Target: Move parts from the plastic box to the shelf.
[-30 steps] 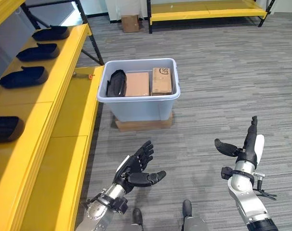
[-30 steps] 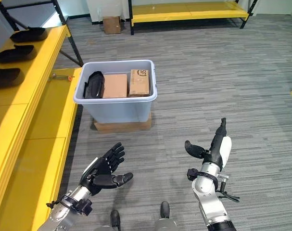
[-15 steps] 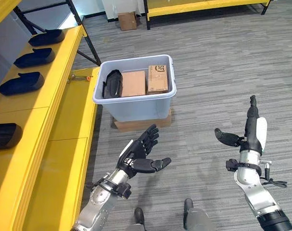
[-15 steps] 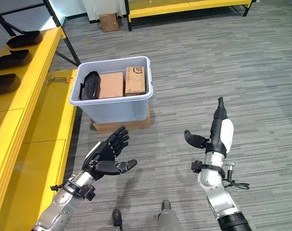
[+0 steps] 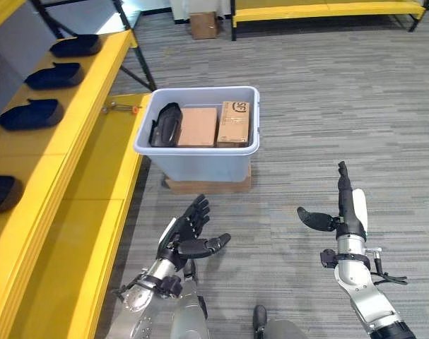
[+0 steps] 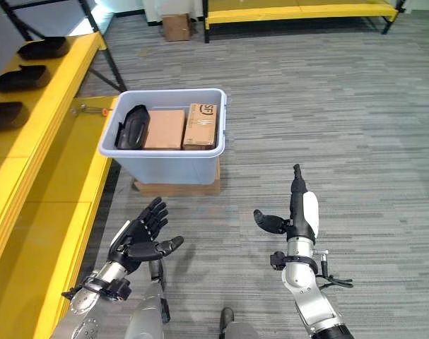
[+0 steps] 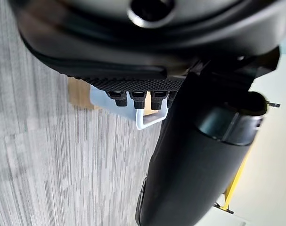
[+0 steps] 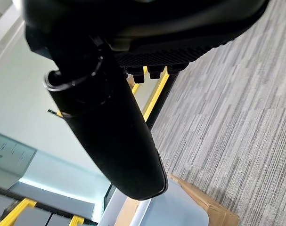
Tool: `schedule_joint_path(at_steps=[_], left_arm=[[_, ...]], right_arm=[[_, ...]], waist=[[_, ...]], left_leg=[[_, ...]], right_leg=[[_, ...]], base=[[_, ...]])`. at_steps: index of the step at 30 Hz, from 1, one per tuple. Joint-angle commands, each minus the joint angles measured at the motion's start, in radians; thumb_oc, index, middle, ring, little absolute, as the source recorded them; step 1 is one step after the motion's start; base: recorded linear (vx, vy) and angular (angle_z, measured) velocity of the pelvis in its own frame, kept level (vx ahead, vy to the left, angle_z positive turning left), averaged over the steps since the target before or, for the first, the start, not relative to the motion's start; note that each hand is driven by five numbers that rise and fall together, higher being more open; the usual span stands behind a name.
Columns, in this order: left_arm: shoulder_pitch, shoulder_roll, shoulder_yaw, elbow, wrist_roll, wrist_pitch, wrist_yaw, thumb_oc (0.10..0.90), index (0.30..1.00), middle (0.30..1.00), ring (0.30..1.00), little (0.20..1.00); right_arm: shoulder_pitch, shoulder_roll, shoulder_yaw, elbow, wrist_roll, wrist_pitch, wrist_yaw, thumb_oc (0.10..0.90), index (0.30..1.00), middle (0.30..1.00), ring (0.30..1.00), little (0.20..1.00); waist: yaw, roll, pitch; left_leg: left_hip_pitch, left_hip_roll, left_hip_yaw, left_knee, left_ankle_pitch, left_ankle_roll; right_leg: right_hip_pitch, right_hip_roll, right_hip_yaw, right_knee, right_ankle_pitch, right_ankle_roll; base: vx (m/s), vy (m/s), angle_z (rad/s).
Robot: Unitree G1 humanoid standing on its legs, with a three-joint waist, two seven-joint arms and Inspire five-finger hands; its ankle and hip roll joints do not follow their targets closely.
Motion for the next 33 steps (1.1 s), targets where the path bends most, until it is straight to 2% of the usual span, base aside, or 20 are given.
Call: schedule_joint_path(at_steps=[1,3,8,11,13,15,18,20,22,23,25,26,27,28,30,32,33], left_arm=[[-0.043,-0.005,0.043,-0.153,0.006,-0.131,-0.026,0.9,1.0,1.0,1.0,1.0],[-0.045,0.0,0.039,-0.145,0.024,-0.139,-0.004,0.9,1.0,1.0,1.0,1.0],[-0.052,0.028,0.078,-0.169,0.096,-0.134,0.082,0.9,1.0,1.0,1.0,1.0],[-0.043,0.045,0.112,-0.179,0.119,-0.129,0.083,0.9,1.0,1.0,1.0,1.0],[-0.03,0.058,0.151,-0.193,0.153,-0.125,0.06,0.9,1.0,1.0,1.0,1.0],[-0.03,0.059,0.153,-0.192,0.156,-0.127,0.058,0.9,1.0,1.0,1.0,1.0],[-0.052,0.073,0.182,-0.19,0.15,-0.129,0.028,0.9,1.0,1.0,1.0,1.0],[-0.068,0.075,0.177,-0.198,0.143,-0.121,-0.001,0.9,1.0,1.0,1.0,1.0],[-0.079,0.077,0.164,-0.204,0.105,-0.108,-0.065,0.9,1.0,1.0,1.0,1.0],[-0.082,0.078,0.156,-0.217,0.097,-0.108,-0.091,0.9,1.0,1.0,1.0,1.0],[-0.084,0.074,0.146,-0.225,0.105,-0.118,-0.077,0.9,1.0,1.0,1.0,1.0],[-0.087,0.071,0.141,-0.232,0.106,-0.123,-0.058,0.9,1.0,1.0,1.0,1.0],[-0.091,0.069,0.137,-0.237,0.106,-0.132,-0.04,0.9,1.0,1.0,1.0,1.0],[-0.106,0.069,0.131,-0.239,0.103,-0.143,-0.023,0.9,1.0,1.0,1.0,1.0],[-0.143,0.066,0.124,-0.236,0.082,-0.136,-0.024,0.9,1.0,1.0,1.0,1.0],[-0.174,0.059,0.114,-0.23,-0.007,-0.107,-0.067,0.9,1.0,1.0,1.0,1.0],[-0.187,0.044,0.105,-0.236,-0.064,-0.1,-0.076,0.9,1.0,1.0,1.0,1.0]], right_arm=[[-0.074,-0.044,-0.019,-0.071,-0.057,-0.114,0.009,0.9,1.0,1.0,1.0,1.0],[-0.067,-0.044,-0.017,-0.072,-0.054,-0.116,0.022,0.9,1.0,1.0,1.0,1.0],[-0.037,-0.042,-0.031,-0.119,-0.072,-0.079,0.046,0.9,1.0,1.0,1.0,1.0],[-0.024,-0.034,-0.041,-0.124,-0.061,-0.069,0.035,0.9,1.0,1.0,1.0,1.0],[-0.026,-0.022,-0.048,-0.115,-0.05,-0.075,0.021,0.9,1.0,1.0,1.0,1.0],[-0.028,-0.019,-0.048,-0.114,-0.054,-0.079,0.017,0.9,1.0,1.0,1.0,1.0],[-0.045,0.002,-0.056,-0.102,-0.077,-0.086,-0.013,0.9,1.0,1.0,1.0,1.0],[-0.054,0.008,-0.065,-0.094,-0.091,-0.091,-0.042,0.9,1.0,1.0,1.0,1.0],[-0.054,0.017,-0.075,-0.088,-0.106,-0.09,-0.06,0.9,1.0,1.0,1.0,1.0],[-0.054,0.022,-0.081,-0.081,-0.112,-0.07,-0.077,0.9,1.0,1.0,1.0,1.0],[-0.059,0.027,-0.08,-0.07,-0.108,-0.065,-0.079,0.9,1.0,1.0,1.0,1.0],[-0.064,0.03,-0.076,-0.062,-0.116,-0.069,-0.078,0.9,1.0,1.0,1.0,1.0],[-0.073,0.031,-0.072,-0.056,-0.124,-0.074,-0.075,0.9,1.0,1.0,1.0,1.0],[-0.091,0.033,-0.061,-0.046,-0.126,-0.078,-0.074,0.9,1.0,1.0,1.0,1.0],[-0.103,0.027,-0.056,-0.049,-0.131,-0.08,-0.068,0.9,1.0,1.0,1.0,1.0],[-0.1,0.017,-0.057,-0.071,-0.122,-0.073,-0.057,0.9,1.0,1.0,1.0,1.0],[-0.103,0.016,-0.052,-0.08,-0.117,-0.063,-0.053,0.9,1.0,1.0,1.0,1.0]], waist=[[0.006,0.017,-0.055],[0.001,0.021,-0.06],[0.006,0.001,-0.086],[0.021,-0.02,-0.092],[0.047,-0.029,-0.104],[0.05,-0.031,-0.105],[0.063,-0.042,-0.119],[0.066,-0.048,-0.129],[0.064,-0.048,-0.133],[0.064,-0.044,-0.135],[0.064,-0.035,-0.133],[0.064,-0.038,-0.131],[0.062,-0.035,-0.127],[0.054,-0.023,-0.12],[0.025,-0.018,-0.11],[-0.001,-0.025,-0.103],[-0.009,-0.034,-0.105]], left_leg=[[0.094,0.044,0.044,0.037,0.038,-0.034],[0.118,0.037,0.057,0.054,0.026,-0.03],[0.148,-0.006,0.1,0.101,-0.04,0.001],[0.148,-0.042,0.081,0.12,-0.074,0.025],[0.141,-0.072,0.06,0.129,-0.092,0.051],[0.141,-0.075,0.059,0.129,-0.093,0.054],[0.156,-0.119,0.06,0.138,-0.127,0.092],[0.163,-0.146,0.071,0.145,-0.151,0.121],[0.174,-0.17,0.074,0.146,-0.173,0.148],[0.186,-0.182,0.084,0.142,-0.185,0.165],[0.206,-0.186,0.096,0.132,-0.193,0.178],[0.232,-0.199,0.093,0.119,-0.213,0.179],[0.249,-0.198,0.1,0.106,-0.213,0.18],[0.264,-0.184,0.116,0.09,-0.195,0.178],[0.298,-0.179,0.095,0.071,-0.196,0.163],[0.329,-0.178,0.084,0.054,-0.206,0.154],[0.347,-0.183,0.075,0.042,-0.224,0.143]], right_leg=[[-0.035,-0.057,-0.044,0.092,-0.046,0.07],[-0.031,-0.065,-0.052,0.096,-0.048,0.075],[-0.024,-0.115,-0.104,0.062,-0.012,0.113],[-0.016,-0.138,-0.109,0.048,0.002,0.137],[-0.012,-0.147,-0.114,0.055,0.005,0.152],[-0.011,-0.149,-0.114,0.059,0.004,0.154],[-0.004,-0.181,-0.11,0.125,0.031,0.166],[-0.01,-0.203,-0.108,0.199,0.084,0.171],[-0.035,-0.213,-0.098,0.305,0.129,0.175],[-0.056,-0.231,-0.11,0.399,0.168,0.178],[-0.096,-0.253,-0.125,0.505,0.201,0.183],[-0.124,-0.272,-0.116,0.567,0.195,0.203],[-0.15,-0.272,-0.12,0.588,0.19,0.203],[-0.204,-0.231,-0.131,0.569,0.171,0.178],[-0.273,-0.151,-0.12,0.466,0.128,0.158],[-0.301,-0.138,-0.128,0.342,0.147,0.156],[-0.324,-0.15,-0.123,0.263,0.167,0.172]], base=[[0.22,0.255,-0.24],[0.25,0.311,-0.2],[0.19,0.219,0.25],[0.19,0.154,0.19],[0.23,0.246,0.25],[0.12,0.193,0.06],[0.12,0.304,0.01],[0.06,0.284,-0.07],[0.06,0.288,-0.13],[0.07,0.321,-0.11],[0.08,0.273,-0.06],[0.09,0.224,-0.13],[0.06,0.19,-0.29],[0.02,0.089,-0.32],[0.07,-0.019,-0.32],[0.15,-0.072,0.23],[0.26,-0.243,0.59]])
